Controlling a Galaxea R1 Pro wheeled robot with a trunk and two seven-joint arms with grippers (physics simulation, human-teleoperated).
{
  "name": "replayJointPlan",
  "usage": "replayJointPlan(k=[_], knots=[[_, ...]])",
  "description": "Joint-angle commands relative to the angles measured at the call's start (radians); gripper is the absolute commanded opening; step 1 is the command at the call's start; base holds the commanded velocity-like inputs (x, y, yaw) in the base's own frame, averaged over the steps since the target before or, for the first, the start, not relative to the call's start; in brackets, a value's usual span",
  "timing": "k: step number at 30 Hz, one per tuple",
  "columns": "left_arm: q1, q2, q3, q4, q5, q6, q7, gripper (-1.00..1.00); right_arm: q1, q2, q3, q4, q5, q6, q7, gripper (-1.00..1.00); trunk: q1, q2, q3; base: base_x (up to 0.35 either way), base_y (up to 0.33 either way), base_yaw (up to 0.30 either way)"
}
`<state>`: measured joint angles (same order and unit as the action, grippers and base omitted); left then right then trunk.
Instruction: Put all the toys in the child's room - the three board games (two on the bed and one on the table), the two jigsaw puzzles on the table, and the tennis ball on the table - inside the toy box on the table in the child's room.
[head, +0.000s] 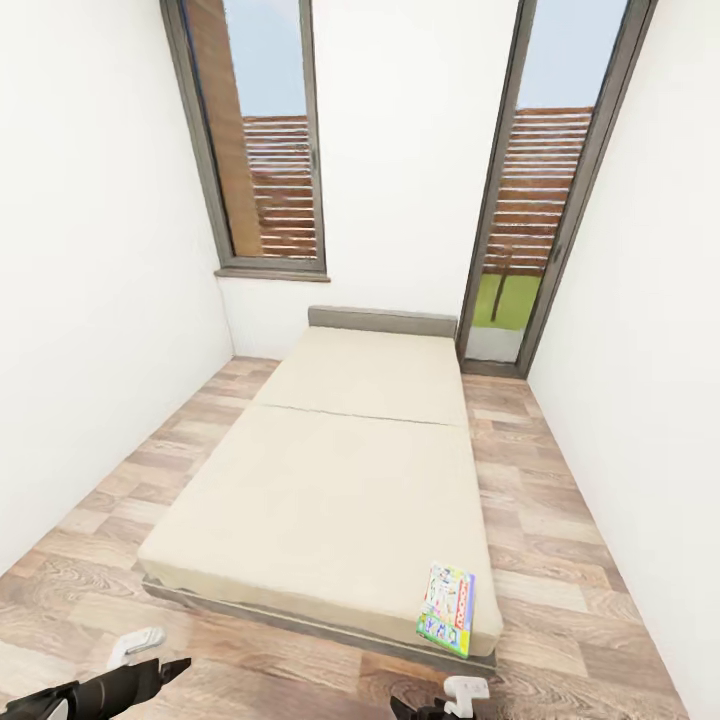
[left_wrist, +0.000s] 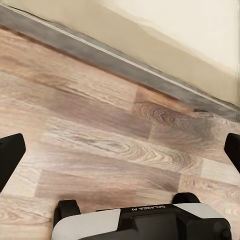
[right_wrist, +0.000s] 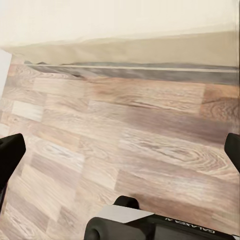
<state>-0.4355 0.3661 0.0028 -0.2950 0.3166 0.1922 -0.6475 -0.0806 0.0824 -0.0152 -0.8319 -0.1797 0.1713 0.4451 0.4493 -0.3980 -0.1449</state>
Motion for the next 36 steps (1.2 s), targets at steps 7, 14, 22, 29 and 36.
replayJointPlan(k=[7, 14, 22, 29, 36], knots=[[0.0, 0.0, 0.0, -0.001, 0.009, 0.01, -0.003, 1.0, -0.001, 0.0, -0.002, -0.001, -0.01, 0.01, 0.003, 1.0, 0.001, -0.002, -0.002, 0.109, 0.0, -0.279], [0.0, 0.0, 0.0, -0.001, 0.009, 0.01, -0.003, 1.0, -0.001, 0.0, -0.002, -0.001, -0.01, 0.01, 0.003, 1.0, 0.001, -0.002, -0.002, 0.151, -0.075, -0.279], [0.0, -0.002, 0.0, -0.001, 0.008, 0.012, -0.003, 1.0, -0.001, 0.0, -0.002, -0.001, -0.01, 0.01, 0.003, 1.0, 0.001, -0.002, -0.002, 0.125, -0.182, -0.279], [0.0, -0.002, 0.002, -0.002, 0.006, 0.017, -0.004, 1.0, -0.001, 0.0, -0.002, -0.001, -0.01, 0.01, 0.003, 1.0, 0.001, -0.002, -0.002, 0.022, -0.042, -0.279], [0.0, -0.012, 0.002, -0.003, 0.005, 0.014, -0.003, 1.0, -0.001, 0.001, -0.002, -0.001, -0.01, 0.01, 0.003, 1.0, 0.001, -0.002, -0.002, 0.004, -0.007, -0.213]])
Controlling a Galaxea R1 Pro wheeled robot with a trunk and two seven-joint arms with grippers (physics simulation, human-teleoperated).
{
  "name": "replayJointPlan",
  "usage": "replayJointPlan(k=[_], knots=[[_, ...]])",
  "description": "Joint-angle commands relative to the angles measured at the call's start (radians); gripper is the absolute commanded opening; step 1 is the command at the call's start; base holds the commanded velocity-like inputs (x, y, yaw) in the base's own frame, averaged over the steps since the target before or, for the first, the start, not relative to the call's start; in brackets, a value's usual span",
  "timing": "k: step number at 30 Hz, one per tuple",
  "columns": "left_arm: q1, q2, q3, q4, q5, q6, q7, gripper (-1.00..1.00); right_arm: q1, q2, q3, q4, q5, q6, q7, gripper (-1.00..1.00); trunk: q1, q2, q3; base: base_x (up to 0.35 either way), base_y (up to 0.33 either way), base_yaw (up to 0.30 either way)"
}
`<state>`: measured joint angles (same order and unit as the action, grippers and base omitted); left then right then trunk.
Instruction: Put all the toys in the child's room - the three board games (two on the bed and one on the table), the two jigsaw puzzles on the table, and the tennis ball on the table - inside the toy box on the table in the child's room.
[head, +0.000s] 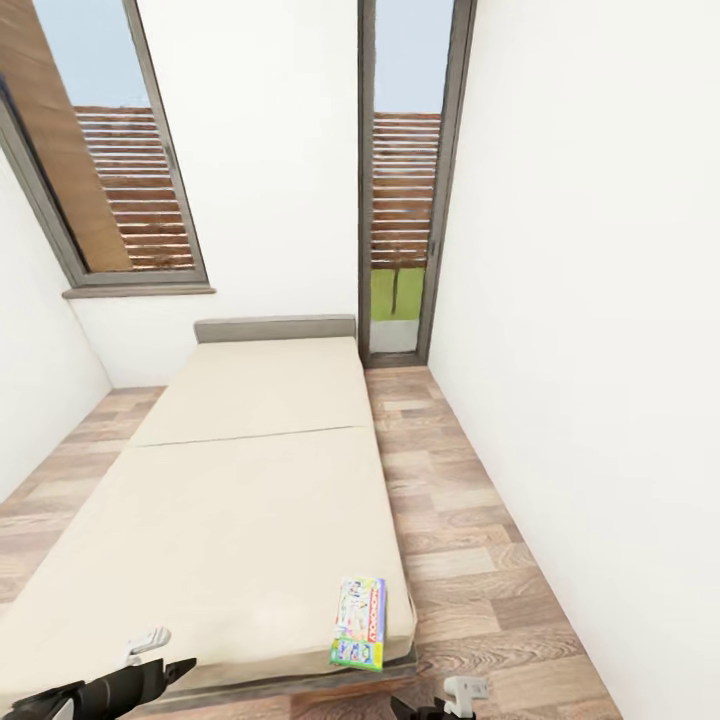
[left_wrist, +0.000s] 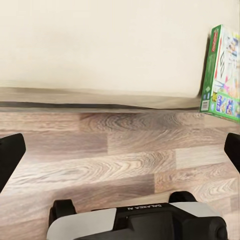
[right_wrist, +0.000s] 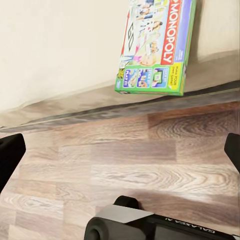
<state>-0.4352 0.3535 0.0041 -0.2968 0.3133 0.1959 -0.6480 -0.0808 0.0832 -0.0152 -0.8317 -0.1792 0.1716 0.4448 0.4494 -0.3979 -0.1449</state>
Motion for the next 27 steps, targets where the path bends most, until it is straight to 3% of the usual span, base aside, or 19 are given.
replayJointPlan(k=[1, 27], knots=[[0.0, -0.001, 0.0, -0.001, 0.008, 0.01, -0.003, 1.0, -0.001, 0.001, -0.002, -0.001, -0.01, 0.009, 0.002, 1.0, 0.001, -0.002, -0.002, 0.001, -0.002, -0.082], [0.0, -0.01, 0.015, -0.001, 0.02, 0.025, -0.003, 1.0, -0.001, 0.002, 0.0, -0.003, -0.008, 0.016, -0.002, 1.0, 0.096, -0.177, -0.08, 0.0, 0.0, -0.01]])
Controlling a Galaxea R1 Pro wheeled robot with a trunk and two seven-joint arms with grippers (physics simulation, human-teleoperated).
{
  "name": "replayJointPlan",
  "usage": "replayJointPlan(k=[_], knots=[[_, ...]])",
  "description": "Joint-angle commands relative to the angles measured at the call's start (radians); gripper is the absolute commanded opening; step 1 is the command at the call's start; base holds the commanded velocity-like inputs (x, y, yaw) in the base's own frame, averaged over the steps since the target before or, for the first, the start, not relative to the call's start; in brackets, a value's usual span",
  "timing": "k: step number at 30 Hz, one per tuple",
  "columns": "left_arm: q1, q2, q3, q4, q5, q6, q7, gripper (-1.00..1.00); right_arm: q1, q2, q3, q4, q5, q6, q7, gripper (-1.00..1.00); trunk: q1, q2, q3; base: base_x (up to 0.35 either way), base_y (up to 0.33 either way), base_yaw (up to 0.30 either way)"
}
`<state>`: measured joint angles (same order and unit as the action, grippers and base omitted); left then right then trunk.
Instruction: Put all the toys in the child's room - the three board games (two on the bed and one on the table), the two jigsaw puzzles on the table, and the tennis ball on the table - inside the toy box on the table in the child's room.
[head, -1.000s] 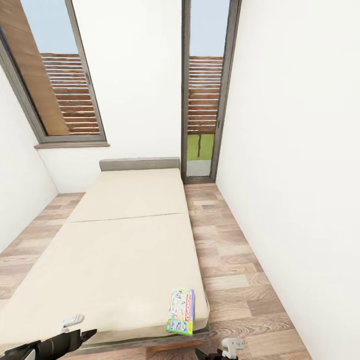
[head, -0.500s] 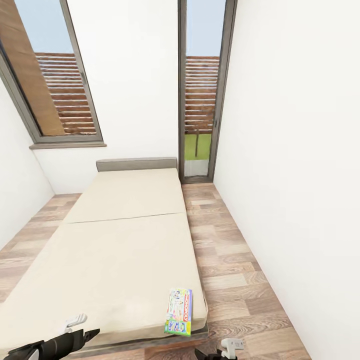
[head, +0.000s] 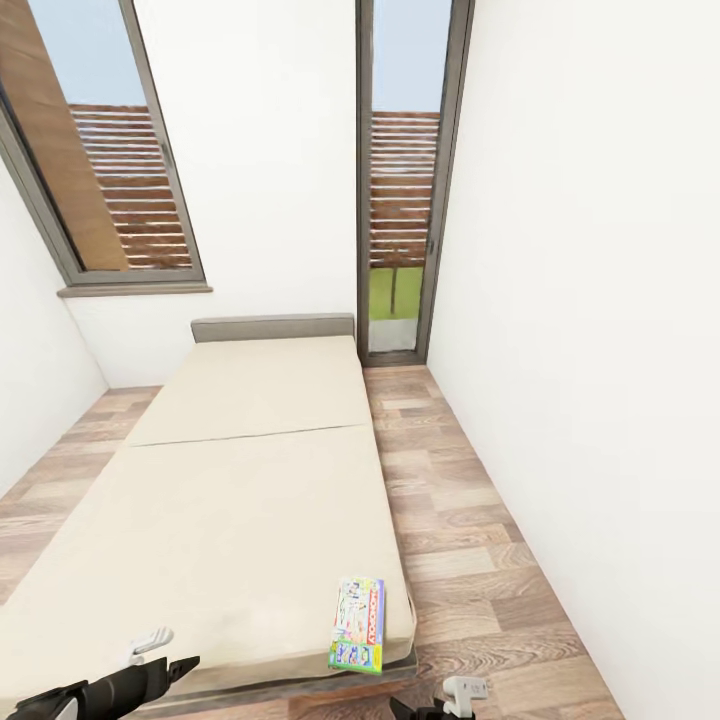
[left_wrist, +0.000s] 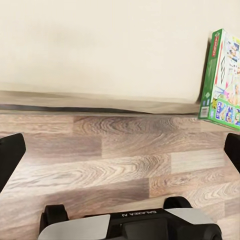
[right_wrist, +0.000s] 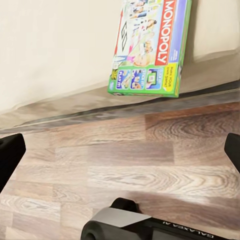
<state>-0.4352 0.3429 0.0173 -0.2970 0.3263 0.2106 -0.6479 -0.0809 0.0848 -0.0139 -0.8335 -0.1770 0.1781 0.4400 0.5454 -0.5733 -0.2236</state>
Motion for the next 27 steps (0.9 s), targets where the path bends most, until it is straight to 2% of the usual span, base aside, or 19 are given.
replayJointPlan(k=[1, 7, 17, 27], knots=[[0.0, 0.0, 0.002, -0.001, 0.007, 0.012, 0.0, 1.0, 0.0, 0.0, -0.001, -0.002, -0.011, 0.01, 0.003, 1.0, 0.004, -0.009, -0.005, 0.0, 0.0, 0.0], [0.0, -0.004, 0.002, -0.001, 0.008, 0.019, 0.033, 1.0, 0.0, 0.0, -0.001, -0.005, -0.011, 0.01, 0.006, 1.0, 0.027, -0.051, -0.024, -0.018, 0.0, 0.0], [-0.002, -0.011, 0.005, -0.001, 0.014, 0.023, 0.11, 1.0, -0.001, 0.001, -0.001, -0.008, -0.012, 0.011, 0.007, 1.0, 0.066, -0.121, -0.055, -0.185, 0.0, 0.0], [-0.004, -0.013, 0.007, -0.001, 0.026, 0.067, 0.121, 1.0, -0.001, 0.0, -0.001, -0.009, -0.013, 0.015, 0.007, 1.0, 0.104, -0.191, -0.086, -0.07, -0.027, 0.0]])
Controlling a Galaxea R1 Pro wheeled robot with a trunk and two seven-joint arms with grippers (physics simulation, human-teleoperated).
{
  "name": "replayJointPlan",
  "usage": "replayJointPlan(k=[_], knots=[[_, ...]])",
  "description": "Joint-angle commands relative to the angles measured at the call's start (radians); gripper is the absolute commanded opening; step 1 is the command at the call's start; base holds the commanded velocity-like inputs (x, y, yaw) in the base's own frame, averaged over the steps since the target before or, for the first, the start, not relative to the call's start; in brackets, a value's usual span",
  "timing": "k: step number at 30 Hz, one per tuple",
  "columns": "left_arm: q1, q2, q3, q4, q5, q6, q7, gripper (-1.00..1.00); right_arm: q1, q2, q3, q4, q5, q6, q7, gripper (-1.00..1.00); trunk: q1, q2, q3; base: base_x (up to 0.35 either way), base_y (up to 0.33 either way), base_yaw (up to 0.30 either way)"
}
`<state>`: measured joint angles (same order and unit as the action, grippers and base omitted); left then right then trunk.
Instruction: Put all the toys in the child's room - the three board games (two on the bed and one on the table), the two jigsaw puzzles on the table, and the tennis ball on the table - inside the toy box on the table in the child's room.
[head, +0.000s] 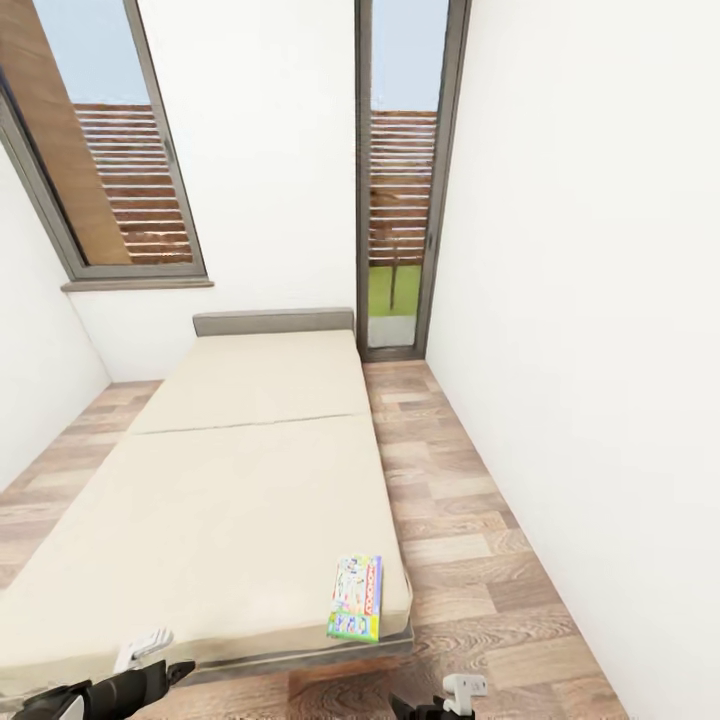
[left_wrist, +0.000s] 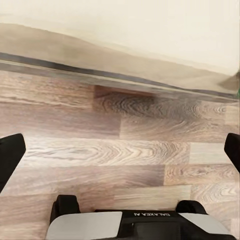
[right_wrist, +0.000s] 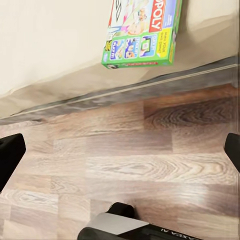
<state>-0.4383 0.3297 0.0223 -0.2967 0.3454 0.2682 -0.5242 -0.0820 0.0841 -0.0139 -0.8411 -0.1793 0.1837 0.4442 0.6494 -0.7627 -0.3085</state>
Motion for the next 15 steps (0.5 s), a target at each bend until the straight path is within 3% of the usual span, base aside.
replayJointPlan(k=[1, 6, 10, 15], knots=[[0.0, 0.0, 0.002, -0.001, 0.008, 0.011, -0.002, 1.0, 0.0, 0.0, -0.001, -0.001, -0.011, 0.01, 0.003, 1.0, 0.004, -0.008, -0.005, -0.184, -0.129, 0.0], [0.0, 0.0, 0.002, -0.002, 0.011, 0.013, -0.002, 1.0, -0.001, 0.0, -0.001, -0.001, -0.01, 0.011, 0.003, 1.0, 0.023, -0.043, -0.02, -0.223, -0.172, 0.0], [0.0, -0.002, 0.001, -0.009, 0.012, 0.014, -0.002, 1.0, -0.001, 0.0, -0.001, -0.001, -0.01, 0.011, 0.003, 1.0, 0.023, -0.043, -0.02, -0.253, -0.211, 0.0], [-0.001, -0.02, 0.0, -0.013, 0.01, 0.015, 0.0, 1.0, -0.001, -0.001, -0.001, -0.001, -0.01, 0.012, 0.003, 1.0, 0.038, -0.071, -0.033, -0.26, -0.227, 0.019]])
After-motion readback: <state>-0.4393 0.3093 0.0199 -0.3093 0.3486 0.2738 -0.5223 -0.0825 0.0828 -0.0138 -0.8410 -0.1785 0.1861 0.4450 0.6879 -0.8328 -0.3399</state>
